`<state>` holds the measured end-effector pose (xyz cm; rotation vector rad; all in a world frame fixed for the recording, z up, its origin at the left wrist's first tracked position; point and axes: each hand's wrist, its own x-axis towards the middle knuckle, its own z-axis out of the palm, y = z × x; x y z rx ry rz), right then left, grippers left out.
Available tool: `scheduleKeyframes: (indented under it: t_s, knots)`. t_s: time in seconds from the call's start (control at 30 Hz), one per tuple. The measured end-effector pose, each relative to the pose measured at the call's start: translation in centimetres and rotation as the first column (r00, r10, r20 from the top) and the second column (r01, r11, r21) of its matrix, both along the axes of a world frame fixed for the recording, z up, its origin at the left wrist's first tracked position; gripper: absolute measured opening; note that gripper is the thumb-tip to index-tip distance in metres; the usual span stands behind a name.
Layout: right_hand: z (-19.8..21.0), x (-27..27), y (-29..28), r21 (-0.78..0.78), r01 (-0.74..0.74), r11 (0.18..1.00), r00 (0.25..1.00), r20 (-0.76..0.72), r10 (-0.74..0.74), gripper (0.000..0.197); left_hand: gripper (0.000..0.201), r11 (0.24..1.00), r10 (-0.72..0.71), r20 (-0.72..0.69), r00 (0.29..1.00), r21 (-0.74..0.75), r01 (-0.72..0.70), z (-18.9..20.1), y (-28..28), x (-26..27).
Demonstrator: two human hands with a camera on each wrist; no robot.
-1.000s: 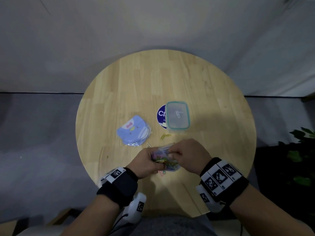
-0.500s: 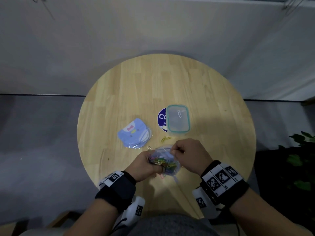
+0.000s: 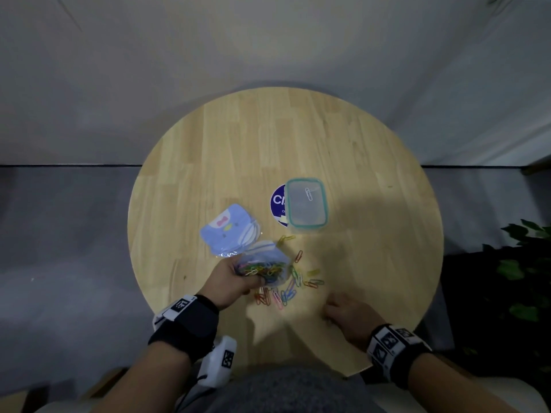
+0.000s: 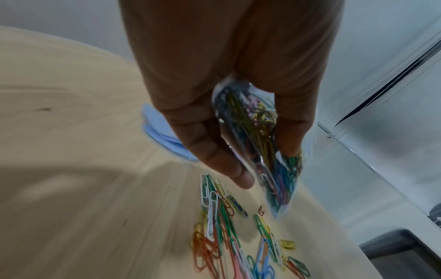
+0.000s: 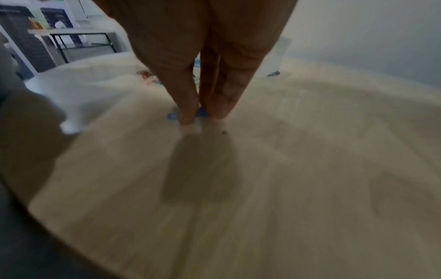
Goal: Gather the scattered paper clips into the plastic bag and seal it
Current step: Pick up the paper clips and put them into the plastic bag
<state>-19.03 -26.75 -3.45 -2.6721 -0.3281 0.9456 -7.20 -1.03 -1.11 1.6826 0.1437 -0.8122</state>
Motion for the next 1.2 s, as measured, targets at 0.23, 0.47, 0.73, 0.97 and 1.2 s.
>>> scheduleKeyframes:
  t_s: [0.23, 0.47, 0.73, 0.97, 1.2]
  knots:
    - [-0.9, 0.7, -0.8, -0.129, -0.031, 0.991, 0.999, -0.047, 0.025, 0.019, 0.027, 1.0, -0.01, -0.036, 0.999, 0.017, 0.011, -0.5, 0.3, -0.4]
    - [0.4, 0.9, 0.4, -0.138, 0.082, 0.987, 0.994, -0.065, -0.092, 0.018, 0.026, 0.999, -0.035, -0.048, 0.998, -0.016, 0.034, 0.3, -0.7, -0.7]
    - [8.7, 9.5, 5.0, 0.736, 0.516, 0.438, 0.658, -0.012, -0.753, 0.02, 0.026, 0.986, -0.13, -0.049, 0.99, -0.112, 0.124, 1.1, -1.9, -1.2]
    - [10.4, 9.7, 6.1, 0.291, 0.202, 0.935, 0.951, 0.17, -0.258, 0.019, 0.023, 0.973, -0.159, -0.016, 0.987, -0.171, 0.154, 2.2, -2.7, -0.9]
    - [7.7, 16.7, 2.5, 0.481, 0.59, 0.649, 0.589, 0.295, -0.753, 0.005, 0.024, 0.988, -0.09, -0.027, 0.996, -0.127, 0.086, 1.3, -1.3, -1.1]
